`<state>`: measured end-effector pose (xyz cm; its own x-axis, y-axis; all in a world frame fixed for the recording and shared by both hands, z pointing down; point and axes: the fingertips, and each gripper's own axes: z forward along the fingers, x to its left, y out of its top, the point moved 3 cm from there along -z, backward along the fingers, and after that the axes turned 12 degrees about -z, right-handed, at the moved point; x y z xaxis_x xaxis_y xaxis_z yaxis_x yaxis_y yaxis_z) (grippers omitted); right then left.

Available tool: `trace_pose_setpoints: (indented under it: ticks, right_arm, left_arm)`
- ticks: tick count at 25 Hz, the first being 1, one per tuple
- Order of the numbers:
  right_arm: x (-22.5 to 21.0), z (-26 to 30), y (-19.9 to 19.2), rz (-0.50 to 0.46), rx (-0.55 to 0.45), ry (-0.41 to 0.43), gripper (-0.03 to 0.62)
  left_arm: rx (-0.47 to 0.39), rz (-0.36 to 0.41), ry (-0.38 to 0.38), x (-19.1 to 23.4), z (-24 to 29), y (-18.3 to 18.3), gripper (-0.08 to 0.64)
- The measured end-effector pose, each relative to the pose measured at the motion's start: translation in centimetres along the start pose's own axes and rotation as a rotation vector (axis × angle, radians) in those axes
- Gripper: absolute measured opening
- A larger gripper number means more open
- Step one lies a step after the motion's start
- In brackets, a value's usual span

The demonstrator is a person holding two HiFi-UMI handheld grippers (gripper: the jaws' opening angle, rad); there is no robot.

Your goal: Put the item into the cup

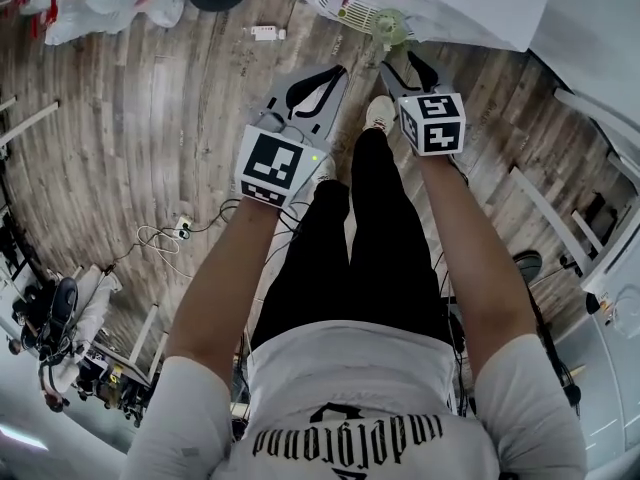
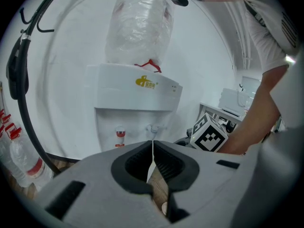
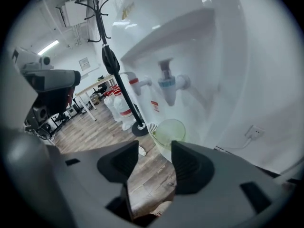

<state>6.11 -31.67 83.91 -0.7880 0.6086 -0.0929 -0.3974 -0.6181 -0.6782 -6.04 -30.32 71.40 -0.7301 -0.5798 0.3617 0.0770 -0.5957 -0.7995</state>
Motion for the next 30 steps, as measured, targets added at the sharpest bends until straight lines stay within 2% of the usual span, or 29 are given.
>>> trace_pose_setpoints:
  ticks: [7, 11, 15, 19, 24, 30]
  right_arm:
    - [3.2, -8.0, 5.1, -0.052, -0.094, -0.029, 0.222]
    - [7.3, -14.9, 7.3, -0.087, -0.135, -0.026, 0.218]
    - [10.8, -21.2, 9.5, -0.149, -0.213, -0.025, 0.213]
    - [15.1, -27.4, 11.4, -0.192, -0.273, -0.021, 0.204]
    - [20.5, -35.3, 12.9, -0.194, -0.379, -0.037, 0.156]
    - [25.1, -43.2, 15.0, -0.249, -0.508, -0.072, 0.081]
  left_arm:
    - [-0.062, 0.061, -0.021, -3.4, -5.9, 4.5, 0.014]
    - [-0.091, 0.047, -0.015, -6.4, -12.4, 5.9, 0.012]
    - [-0.165, 0.04, 0.005, -9.0, -18.5, 7.5, 0.01]
    - [-0.221, 0.073, -0.037, -12.6, -24.5, 8.6, 0.008]
    - [-0.273, 0.114, -0.09, -17.5, -31.0, 9.4, 0.006]
    - [-0.356, 0.16, -0.144, -22.7, -36.5, 11.4, 0.006]
